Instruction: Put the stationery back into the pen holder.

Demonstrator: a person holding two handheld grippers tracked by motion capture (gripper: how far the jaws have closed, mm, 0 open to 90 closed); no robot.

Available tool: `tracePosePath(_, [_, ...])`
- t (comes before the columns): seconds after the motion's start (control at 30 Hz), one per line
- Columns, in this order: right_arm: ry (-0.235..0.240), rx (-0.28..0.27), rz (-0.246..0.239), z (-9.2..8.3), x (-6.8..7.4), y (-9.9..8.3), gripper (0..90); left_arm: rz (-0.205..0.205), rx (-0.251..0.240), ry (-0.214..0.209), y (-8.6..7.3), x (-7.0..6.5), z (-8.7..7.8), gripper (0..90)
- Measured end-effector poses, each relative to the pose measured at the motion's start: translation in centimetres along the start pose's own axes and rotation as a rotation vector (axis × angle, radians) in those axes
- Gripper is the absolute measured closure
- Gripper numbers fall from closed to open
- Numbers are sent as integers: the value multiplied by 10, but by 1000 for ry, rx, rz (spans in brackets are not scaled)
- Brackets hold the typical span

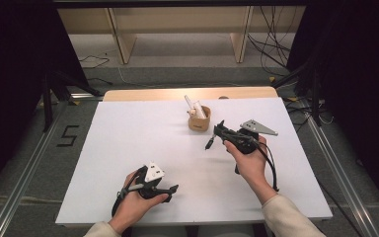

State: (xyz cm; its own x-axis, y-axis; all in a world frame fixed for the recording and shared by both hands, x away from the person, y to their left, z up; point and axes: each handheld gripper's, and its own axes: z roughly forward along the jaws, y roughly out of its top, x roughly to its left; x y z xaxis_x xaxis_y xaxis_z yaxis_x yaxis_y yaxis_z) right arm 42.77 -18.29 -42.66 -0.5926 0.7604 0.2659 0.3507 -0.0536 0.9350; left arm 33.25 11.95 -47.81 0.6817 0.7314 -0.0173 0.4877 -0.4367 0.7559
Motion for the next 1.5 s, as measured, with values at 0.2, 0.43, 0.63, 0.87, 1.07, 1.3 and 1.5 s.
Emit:
tracePosePath(0.2, [-11, -8, -8, 6, -2, 6, 797, 1, 3, 4, 0, 1, 1, 303])
tracePosePath(0.43, [-24, -15, -16, 11, -3, 10, 796, 1, 5, 4, 0, 1, 1, 303])
tracePosePath(0.63, [-38, -19, -25, 16, -5, 15, 796, 1, 6, 2, 0, 1, 2, 303])
tracePosePath(0.87, [-50, -29, -31, 21, -6, 20, 796, 4, 10, 2, 0, 0, 2, 303])
tracePosePath(1.07, [-59, -35, -34, 25, -8, 25, 796, -1, 7, 3, 0, 0, 3, 303])
tracePosePath(1.3, [-72, -44, -29, 29, -11, 29, 796, -3, 9, 6, 0, 0, 3, 303])
tracePosePath(1.5, [-79, -50, -30, 32, -12, 35, 797, -4, 9, 6, 0, 0, 3, 303])
